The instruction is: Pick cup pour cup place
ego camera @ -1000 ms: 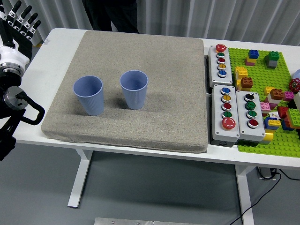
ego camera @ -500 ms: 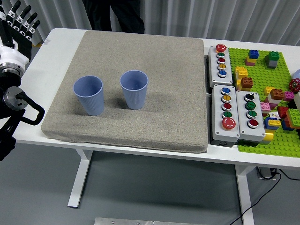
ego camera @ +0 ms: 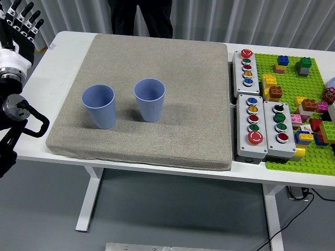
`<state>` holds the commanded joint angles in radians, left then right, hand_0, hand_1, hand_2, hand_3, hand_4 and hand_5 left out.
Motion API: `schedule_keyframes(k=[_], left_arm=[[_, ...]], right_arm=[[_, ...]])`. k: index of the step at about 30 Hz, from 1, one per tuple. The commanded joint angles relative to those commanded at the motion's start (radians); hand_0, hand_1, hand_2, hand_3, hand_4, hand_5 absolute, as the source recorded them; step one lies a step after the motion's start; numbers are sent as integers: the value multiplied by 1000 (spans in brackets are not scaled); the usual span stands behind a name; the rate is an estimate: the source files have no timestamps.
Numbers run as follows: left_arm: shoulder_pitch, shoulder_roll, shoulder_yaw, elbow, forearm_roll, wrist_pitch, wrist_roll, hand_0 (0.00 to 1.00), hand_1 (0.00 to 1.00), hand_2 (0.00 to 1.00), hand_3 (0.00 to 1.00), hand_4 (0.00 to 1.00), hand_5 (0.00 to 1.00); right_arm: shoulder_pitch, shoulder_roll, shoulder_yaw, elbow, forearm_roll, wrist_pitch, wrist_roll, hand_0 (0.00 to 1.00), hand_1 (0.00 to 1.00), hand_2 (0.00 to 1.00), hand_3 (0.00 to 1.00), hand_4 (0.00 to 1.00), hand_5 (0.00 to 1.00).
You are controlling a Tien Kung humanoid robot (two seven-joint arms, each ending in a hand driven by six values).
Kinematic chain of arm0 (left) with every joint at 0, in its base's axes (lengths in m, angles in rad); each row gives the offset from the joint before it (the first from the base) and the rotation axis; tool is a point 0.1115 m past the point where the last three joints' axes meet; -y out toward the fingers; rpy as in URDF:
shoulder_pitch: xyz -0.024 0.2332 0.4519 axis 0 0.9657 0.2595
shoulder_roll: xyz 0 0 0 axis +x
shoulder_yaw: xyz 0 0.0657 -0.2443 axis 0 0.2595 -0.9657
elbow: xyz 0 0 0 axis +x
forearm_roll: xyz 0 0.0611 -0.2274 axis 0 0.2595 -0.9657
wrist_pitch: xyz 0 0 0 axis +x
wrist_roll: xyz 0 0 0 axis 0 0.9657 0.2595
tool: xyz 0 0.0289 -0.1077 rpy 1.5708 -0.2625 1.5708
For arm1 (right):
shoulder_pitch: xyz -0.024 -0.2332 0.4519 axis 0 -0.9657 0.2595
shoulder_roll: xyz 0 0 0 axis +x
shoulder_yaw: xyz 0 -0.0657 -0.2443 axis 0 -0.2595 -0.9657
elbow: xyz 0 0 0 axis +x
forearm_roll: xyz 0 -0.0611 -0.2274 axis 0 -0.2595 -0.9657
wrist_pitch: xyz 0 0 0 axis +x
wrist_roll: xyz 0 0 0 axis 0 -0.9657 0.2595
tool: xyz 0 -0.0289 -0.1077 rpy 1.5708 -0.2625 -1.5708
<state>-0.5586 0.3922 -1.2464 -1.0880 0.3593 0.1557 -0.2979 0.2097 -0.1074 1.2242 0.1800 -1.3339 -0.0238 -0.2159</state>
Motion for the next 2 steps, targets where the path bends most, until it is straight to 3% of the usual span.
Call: schedule_keyframes(k=[2], left_arm=[[1,0,-1,-1,1,1,0,804,786,820,894,808,998]], right_arm=[[0,0,-3,0,5,-1,1,689,658,581,584,2,13]])
